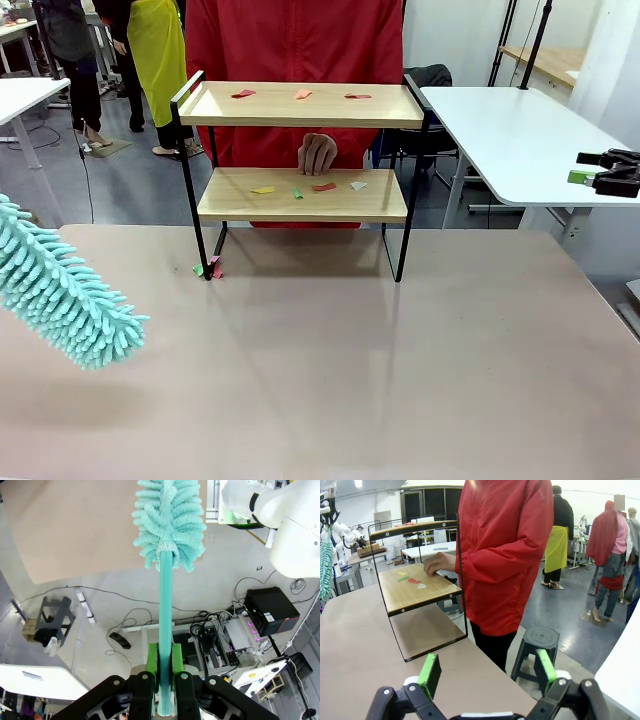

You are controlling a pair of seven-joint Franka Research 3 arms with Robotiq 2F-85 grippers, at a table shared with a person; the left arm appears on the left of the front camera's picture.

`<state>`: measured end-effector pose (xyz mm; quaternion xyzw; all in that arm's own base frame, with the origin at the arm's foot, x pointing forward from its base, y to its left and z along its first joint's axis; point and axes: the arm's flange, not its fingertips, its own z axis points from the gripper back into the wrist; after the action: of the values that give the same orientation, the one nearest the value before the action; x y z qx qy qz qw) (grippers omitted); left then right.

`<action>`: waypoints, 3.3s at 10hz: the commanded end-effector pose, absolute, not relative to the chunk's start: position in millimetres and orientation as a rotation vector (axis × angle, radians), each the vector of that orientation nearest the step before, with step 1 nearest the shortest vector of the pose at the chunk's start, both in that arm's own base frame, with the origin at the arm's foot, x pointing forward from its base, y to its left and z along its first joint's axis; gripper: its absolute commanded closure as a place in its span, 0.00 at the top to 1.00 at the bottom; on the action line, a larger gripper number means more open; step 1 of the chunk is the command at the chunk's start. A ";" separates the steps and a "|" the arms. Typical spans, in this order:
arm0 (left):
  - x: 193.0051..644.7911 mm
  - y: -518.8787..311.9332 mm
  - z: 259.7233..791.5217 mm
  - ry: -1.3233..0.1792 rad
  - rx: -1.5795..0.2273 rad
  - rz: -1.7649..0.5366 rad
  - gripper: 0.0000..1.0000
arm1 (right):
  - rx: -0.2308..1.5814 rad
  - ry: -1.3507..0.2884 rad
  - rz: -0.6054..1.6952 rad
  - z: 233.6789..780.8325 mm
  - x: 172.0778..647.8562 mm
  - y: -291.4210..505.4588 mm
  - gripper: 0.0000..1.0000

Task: Clean the shelf.
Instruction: Clean the specific section of the Shelf indicated by the human with the Duster.

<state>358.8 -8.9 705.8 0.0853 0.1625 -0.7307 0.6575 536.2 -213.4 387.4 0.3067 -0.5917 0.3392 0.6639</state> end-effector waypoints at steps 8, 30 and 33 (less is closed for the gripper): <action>359.7 -69.8 666.2 -0.418 0.090 -1.675 0.13 | 0.684 -1.327 0.749 395.0 537.3 -210.0 1.00; 329.2 -275.5 642.2 -0.442 -0.054 -0.848 0.13 | 0.684 -1.327 0.749 395.0 537.3 -210.0 1.00; 348.6 -308.6 628.8 -0.431 -0.004 -0.714 0.13 | 0.684 -1.327 0.749 395.0 537.3 -210.0 1.00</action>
<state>343.6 -293.7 625.3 -0.0197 -0.2006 -0.3765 0.9042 536.1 -213.4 387.5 0.3067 -0.5918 0.3391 0.6639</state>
